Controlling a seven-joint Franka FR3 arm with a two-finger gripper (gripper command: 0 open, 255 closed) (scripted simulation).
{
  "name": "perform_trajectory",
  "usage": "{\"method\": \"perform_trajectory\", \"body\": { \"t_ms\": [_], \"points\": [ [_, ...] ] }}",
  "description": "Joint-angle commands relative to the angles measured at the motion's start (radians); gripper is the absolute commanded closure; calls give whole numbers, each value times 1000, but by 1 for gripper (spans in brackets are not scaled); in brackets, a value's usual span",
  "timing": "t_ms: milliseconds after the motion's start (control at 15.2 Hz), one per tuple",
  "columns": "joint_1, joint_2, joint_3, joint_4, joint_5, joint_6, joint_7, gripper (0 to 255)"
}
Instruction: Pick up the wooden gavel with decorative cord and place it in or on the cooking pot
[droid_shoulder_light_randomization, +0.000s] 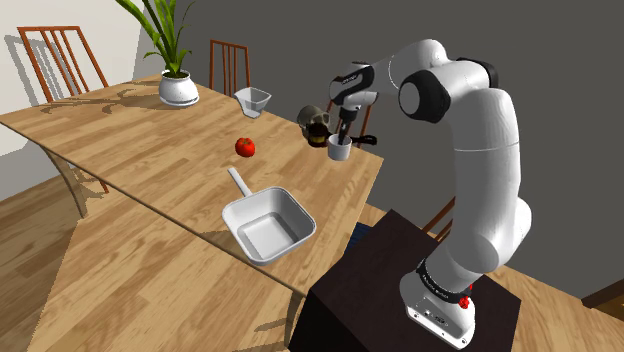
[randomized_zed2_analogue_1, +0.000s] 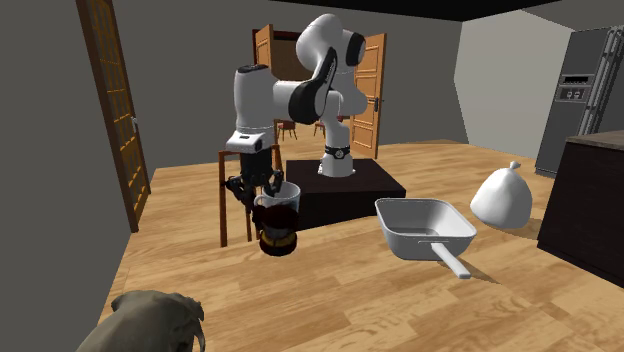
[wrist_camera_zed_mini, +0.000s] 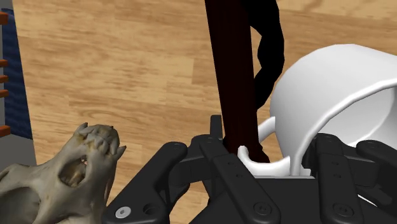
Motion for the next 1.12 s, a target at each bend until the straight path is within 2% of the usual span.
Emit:
{"method": "perform_trajectory", "body": {
  "t_ms": [0, 264, 660, 1056],
  "points": [
    [3, -17, -5, 4, -6, -19, 3, 255],
    [7, -39, -11, 13, -15, -49, 8, 255],
    [134, -153, -8, -163, -53, 17, 127, 255],
    [250, -239, 7, -287, -91, 60, 262, 255]
  ]
}}
